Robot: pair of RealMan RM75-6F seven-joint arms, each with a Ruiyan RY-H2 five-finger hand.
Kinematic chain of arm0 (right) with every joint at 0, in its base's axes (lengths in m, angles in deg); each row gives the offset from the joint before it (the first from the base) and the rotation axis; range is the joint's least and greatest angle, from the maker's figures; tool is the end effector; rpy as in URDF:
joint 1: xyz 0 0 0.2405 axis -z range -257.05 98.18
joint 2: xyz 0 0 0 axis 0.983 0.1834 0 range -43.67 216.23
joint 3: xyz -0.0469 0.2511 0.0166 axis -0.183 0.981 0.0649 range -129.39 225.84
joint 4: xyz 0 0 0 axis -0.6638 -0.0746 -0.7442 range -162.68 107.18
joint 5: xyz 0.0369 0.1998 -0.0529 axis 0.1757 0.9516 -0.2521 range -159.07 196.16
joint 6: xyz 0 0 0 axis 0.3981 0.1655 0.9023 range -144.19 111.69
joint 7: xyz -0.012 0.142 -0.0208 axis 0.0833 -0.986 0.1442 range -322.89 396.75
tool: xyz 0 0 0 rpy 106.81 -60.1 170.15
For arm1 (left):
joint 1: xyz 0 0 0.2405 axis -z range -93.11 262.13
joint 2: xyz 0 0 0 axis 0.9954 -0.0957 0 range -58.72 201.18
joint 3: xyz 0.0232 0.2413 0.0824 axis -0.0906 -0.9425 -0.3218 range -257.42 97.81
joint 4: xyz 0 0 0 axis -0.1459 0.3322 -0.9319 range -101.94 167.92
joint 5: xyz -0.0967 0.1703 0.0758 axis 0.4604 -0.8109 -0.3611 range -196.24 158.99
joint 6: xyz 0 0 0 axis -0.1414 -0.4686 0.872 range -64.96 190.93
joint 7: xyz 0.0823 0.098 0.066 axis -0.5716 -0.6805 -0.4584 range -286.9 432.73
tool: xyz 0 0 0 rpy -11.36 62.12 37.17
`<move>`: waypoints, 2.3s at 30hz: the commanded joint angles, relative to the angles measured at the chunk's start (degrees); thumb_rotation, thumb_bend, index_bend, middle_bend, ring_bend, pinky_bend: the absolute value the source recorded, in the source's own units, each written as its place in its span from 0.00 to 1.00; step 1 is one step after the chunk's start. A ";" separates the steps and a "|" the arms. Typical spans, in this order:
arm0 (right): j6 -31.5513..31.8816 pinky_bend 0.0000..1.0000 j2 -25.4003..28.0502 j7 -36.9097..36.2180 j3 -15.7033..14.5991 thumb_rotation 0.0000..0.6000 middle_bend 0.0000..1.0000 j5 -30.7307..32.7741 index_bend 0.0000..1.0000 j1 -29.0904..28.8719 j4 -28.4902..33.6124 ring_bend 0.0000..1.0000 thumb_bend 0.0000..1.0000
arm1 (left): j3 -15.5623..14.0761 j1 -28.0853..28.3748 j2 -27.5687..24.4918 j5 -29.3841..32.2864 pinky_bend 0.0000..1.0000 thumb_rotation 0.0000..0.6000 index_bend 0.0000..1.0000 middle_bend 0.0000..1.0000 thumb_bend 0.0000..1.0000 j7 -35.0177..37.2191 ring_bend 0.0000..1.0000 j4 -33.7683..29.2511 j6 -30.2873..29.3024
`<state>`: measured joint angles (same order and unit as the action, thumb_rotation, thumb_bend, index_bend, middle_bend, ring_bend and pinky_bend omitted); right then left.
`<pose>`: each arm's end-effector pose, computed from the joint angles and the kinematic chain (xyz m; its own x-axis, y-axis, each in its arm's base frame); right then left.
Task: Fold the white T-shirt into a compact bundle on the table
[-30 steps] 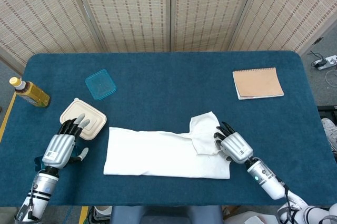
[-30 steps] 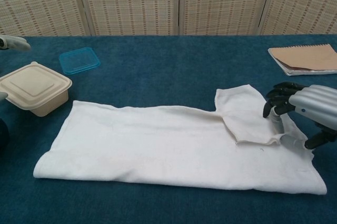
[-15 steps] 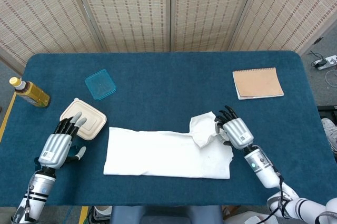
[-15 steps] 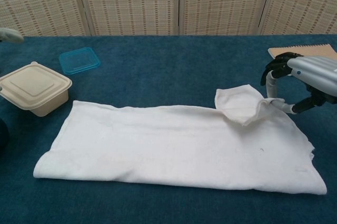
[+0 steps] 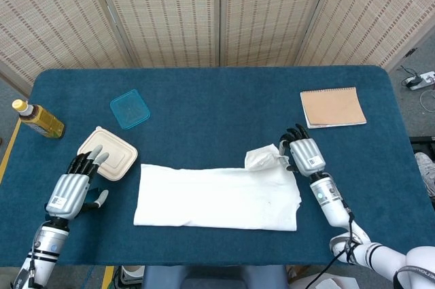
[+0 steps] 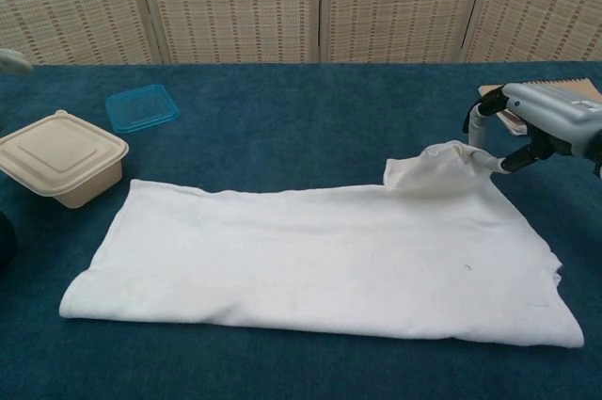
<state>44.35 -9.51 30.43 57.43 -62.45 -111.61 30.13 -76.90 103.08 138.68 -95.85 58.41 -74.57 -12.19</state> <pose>-0.2532 -0.3468 -0.0055 0.3499 -0.1636 0.9224 -0.9190 -0.2509 0.3041 -0.2238 0.2313 0.1021 0.3403 0.1478 0.9286 0.9350 -0.1577 -0.3176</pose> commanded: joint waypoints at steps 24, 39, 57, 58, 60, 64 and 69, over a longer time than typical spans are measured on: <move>8.82 0.02 21.59 0.82 0.44 1.00 0.09 -2.40 0.00 5.30 29.36 0.03 0.07 | -2.28 3.30 -2.27 -16.51 0.24 1.00 0.31 0.20 0.36 10.69 0.22 16.80 1.48; 16.28 0.02 33.32 -2.78 -3.14 1.00 0.12 -6.99 0.00 12.39 41.65 0.03 0.07 | -6.50 10.96 6.48 -32.86 0.23 1.00 0.40 0.23 0.36 20.35 0.22 41.67 -1.70; 18.28 0.02 33.84 -2.10 -5.46 1.00 0.13 -8.69 0.04 15.48 43.35 0.03 0.07 | -9.71 16.63 18.73 -37.30 0.13 1.00 0.30 0.13 0.27 21.85 0.10 60.17 -3.64; 18.40 0.02 33.81 -2.01 -5.45 1.00 0.13 -8.62 0.04 15.63 43.35 0.03 0.07 | -9.84 16.66 19.45 -37.05 0.13 1.00 0.30 0.13 0.27 22.50 0.10 61.00 -3.88; 18.54 0.02 33.83 -1.94 -5.46 1.00 0.13 -8.61 0.05 15.82 43.47 0.03 0.07 | -10.10 16.77 20.51 -36.82 0.13 1.00 0.30 0.13 0.27 22.94 0.09 62.52 -4.04; 18.74 0.02 33.86 -1.56 -5.45 1.00 0.14 -8.69 0.05 16.09 43.73 0.03 0.07 | -10.93 17.16 22.61 -36.89 0.13 1.00 0.30 0.13 0.27 23.12 0.09 66.24 -4.44; 18.60 0.02 33.91 -1.00 -5.39 1.00 0.14 -8.65 0.06 16.23 44.25 0.03 0.07 | -12.18 17.25 24.28 -36.76 0.12 1.00 0.29 0.12 0.27 23.45 0.09 70.77 -4.96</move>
<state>62.94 24.41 29.40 52.02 -71.10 -95.39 74.35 -88.51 120.26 162.28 -132.72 81.59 -4.97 -16.87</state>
